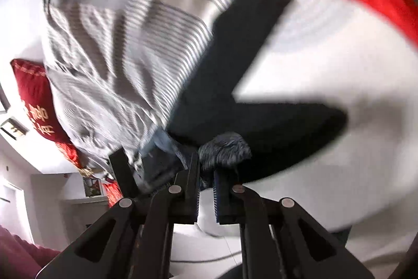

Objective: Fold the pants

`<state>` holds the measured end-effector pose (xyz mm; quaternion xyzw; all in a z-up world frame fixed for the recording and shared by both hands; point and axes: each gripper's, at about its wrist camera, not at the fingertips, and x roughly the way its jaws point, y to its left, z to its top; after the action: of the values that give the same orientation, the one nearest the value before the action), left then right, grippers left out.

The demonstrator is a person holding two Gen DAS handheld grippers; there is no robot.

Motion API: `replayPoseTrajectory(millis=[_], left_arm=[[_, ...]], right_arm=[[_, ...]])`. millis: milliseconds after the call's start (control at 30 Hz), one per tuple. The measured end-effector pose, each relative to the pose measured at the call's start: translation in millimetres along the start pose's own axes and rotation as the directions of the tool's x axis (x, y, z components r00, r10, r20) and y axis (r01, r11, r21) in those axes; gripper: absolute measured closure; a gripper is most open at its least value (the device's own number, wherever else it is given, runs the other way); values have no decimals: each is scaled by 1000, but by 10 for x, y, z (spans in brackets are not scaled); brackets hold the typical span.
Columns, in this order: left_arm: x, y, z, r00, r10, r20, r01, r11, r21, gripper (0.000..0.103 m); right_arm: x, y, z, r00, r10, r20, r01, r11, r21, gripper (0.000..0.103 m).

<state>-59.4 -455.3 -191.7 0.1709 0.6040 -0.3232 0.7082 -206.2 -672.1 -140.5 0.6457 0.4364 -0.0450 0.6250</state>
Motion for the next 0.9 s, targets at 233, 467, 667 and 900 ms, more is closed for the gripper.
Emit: replayPoseTrajectory(millis=[233, 467, 667, 900], left_arm=[[-7, 101, 815, 997, 40, 64, -34, 996, -88, 31], [319, 49, 1370, 991, 105, 86, -94, 988, -123, 31], [364, 48, 1503, 986, 147, 84, -134, 980, -144, 31], [170, 131, 1298, 967, 243, 75, -232, 964, -131, 31]], right_arm=[[196, 281, 1195, 997, -72, -26, 68, 990, -122, 98], [659, 252, 2059, 981, -188, -55, 175, 967, -186, 98], [1045, 119, 2298, 939, -332, -88, 306, 925, -226, 96], [753, 228, 2366, 918, -397, -19, 383, 895, -228, 78]])
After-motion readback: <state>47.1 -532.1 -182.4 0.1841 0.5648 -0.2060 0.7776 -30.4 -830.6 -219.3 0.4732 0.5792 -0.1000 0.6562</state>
